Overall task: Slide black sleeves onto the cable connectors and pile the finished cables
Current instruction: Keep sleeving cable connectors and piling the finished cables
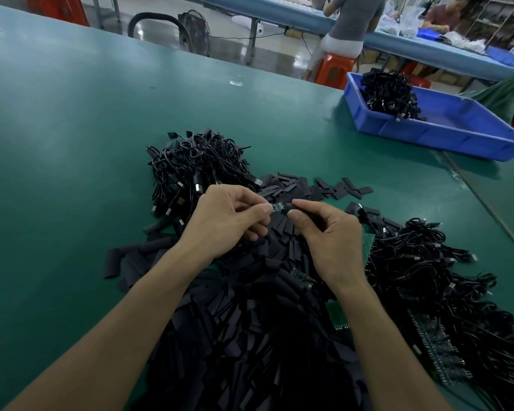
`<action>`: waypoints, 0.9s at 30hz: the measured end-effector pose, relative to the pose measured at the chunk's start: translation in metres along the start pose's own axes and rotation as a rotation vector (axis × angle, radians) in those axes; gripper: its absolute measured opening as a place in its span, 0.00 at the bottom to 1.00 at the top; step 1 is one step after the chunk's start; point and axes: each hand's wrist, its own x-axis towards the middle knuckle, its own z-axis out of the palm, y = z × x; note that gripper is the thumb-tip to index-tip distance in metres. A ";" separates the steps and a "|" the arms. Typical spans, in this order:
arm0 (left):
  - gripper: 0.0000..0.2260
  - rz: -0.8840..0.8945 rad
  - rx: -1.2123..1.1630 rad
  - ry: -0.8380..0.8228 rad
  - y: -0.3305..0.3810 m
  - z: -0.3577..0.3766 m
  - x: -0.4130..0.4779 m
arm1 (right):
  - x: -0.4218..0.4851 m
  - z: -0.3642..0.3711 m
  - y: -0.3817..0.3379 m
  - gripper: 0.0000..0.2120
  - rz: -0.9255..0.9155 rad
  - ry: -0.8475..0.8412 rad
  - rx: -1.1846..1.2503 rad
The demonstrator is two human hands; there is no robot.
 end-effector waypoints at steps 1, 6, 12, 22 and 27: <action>0.02 -0.004 0.000 -0.001 0.000 0.000 0.000 | 0.000 0.000 0.000 0.11 0.002 -0.006 0.011; 0.02 -0.035 -0.043 0.010 0.003 0.000 -0.001 | 0.000 -0.003 0.001 0.12 0.014 -0.054 0.067; 0.02 -0.037 -0.026 -0.005 0.004 0.001 -0.002 | 0.000 -0.001 0.000 0.12 0.021 -0.036 0.044; 0.01 -0.049 0.006 -0.076 0.007 -0.007 -0.001 | 0.005 -0.010 -0.003 0.11 0.040 -0.149 0.121; 0.02 -0.069 0.043 -0.112 0.008 -0.010 -0.001 | 0.006 -0.015 -0.007 0.12 0.008 -0.271 0.095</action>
